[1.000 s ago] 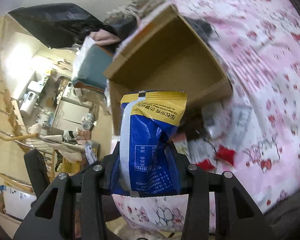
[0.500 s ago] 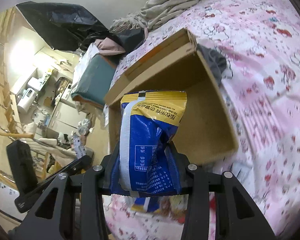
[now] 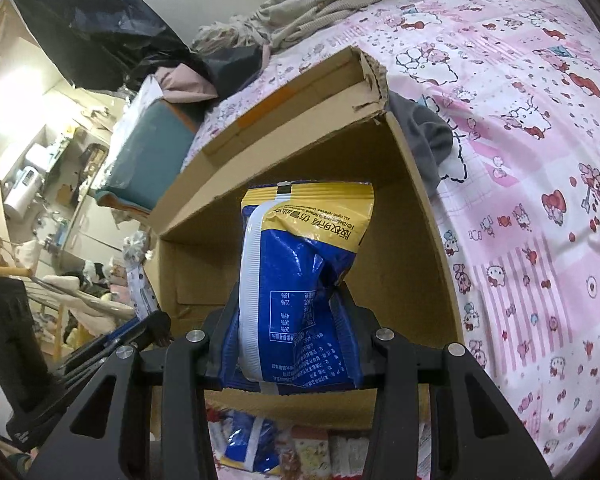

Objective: Organize snacks
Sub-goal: 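Lower both held snacks into the box and open both tools, then grasp the red-white wrapped bar with the left tool while the right tool grasps the pink cartoon packet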

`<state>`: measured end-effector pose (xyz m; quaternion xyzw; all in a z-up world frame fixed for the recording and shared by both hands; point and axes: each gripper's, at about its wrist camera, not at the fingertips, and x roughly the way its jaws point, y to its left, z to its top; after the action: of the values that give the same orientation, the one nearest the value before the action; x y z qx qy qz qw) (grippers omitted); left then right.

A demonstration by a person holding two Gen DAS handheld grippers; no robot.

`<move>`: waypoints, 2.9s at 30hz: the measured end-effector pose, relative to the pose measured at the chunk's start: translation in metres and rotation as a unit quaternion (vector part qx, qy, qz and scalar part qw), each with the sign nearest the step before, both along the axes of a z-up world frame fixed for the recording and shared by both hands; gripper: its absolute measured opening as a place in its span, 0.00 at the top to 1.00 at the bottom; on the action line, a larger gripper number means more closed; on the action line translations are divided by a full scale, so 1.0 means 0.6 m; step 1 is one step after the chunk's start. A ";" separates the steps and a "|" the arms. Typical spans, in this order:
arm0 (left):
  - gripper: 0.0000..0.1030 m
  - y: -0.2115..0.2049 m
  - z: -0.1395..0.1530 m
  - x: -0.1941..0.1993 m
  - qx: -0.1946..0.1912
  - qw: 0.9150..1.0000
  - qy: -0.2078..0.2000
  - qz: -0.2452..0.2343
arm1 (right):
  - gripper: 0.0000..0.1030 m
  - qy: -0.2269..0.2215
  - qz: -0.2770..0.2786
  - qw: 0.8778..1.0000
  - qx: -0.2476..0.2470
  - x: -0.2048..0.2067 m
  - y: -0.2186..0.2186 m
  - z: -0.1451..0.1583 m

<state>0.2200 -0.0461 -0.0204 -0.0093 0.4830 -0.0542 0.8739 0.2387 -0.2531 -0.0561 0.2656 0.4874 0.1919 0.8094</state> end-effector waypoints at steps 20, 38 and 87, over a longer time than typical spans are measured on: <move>0.81 0.008 -0.043 0.017 -0.013 1.000 0.013 0.006 | 0.55 0.017 0.006 0.999 -0.041 0.013 0.023 -0.027; 0.26 0.025 -0.021 -0.014 -0.020 0.999 -0.012 0.025 | 0.17 -0.032 -0.024 0.998 -0.053 -0.010 0.009 0.016; 0.02 0.194 -0.074 -0.195 -0.032 0.980 0.088 0.175 | 0.17 0.047 -0.005 0.997 -0.068 -0.204 0.017 -0.017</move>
<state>0.1032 0.0705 -0.0651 -0.1265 0.5467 0.0847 0.8234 0.1165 -0.2430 -0.0666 0.2208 0.5355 0.1419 0.8027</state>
